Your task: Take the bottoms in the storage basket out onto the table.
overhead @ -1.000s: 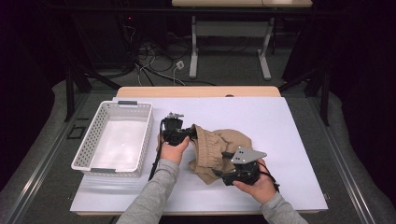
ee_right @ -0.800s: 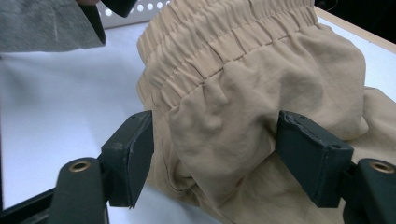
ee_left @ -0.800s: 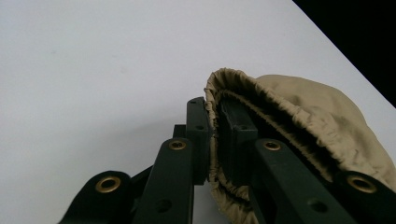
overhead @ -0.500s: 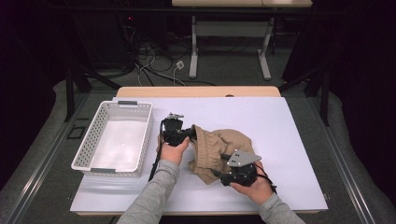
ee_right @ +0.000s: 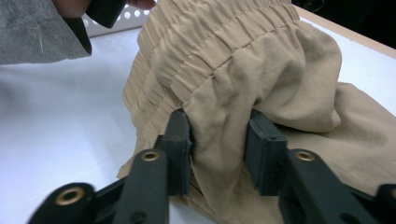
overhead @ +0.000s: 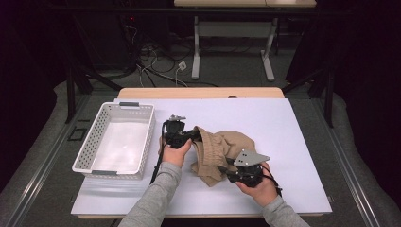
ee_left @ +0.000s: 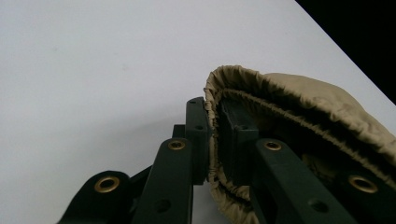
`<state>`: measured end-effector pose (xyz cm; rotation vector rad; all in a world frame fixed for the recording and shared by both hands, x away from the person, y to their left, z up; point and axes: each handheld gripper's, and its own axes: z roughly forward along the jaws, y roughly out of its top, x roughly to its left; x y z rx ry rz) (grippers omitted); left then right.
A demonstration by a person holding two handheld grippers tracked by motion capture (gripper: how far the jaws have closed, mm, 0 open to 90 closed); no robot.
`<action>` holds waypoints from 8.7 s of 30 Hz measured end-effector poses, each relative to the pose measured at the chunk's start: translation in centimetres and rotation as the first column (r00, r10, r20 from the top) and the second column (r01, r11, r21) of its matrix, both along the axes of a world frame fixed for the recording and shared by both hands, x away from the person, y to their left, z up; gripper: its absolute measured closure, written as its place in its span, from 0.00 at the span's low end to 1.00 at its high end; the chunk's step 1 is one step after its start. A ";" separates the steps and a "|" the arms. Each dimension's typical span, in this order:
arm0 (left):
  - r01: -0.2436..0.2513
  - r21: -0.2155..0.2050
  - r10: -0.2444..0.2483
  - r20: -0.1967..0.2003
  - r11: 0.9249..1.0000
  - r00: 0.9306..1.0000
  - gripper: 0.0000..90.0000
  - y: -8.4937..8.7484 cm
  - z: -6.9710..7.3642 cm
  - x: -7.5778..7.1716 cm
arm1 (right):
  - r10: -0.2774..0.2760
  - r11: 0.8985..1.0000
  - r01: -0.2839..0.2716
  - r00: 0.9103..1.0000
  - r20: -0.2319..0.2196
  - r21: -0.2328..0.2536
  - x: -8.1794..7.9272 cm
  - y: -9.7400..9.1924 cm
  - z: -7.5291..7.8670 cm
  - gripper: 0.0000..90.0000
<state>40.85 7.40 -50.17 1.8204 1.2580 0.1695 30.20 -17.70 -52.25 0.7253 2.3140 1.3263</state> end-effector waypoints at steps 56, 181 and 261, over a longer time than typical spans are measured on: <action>0.071 -0.053 -0.067 0.080 0.996 0.995 0.38 0.4 0.6 -6.4 | -0.145 0.971 0.148 0.989 -0.029 0.188 1.3 -4.6 1.7 0.93; -0.023 0.065 0.019 0.061 0.998 0.998 0.94 2.6 1.6 -1.2 | -0.423 0.857 0.462 0.883 -0.203 0.229 4.8 -15.9 0.2 0.98; -0.050 -0.014 0.050 0.005 0.999 0.999 0.93 1.6 -0.2 2.0 | -0.434 0.899 0.428 0.899 0.064 0.091 5.1 -12.3 0.2 0.70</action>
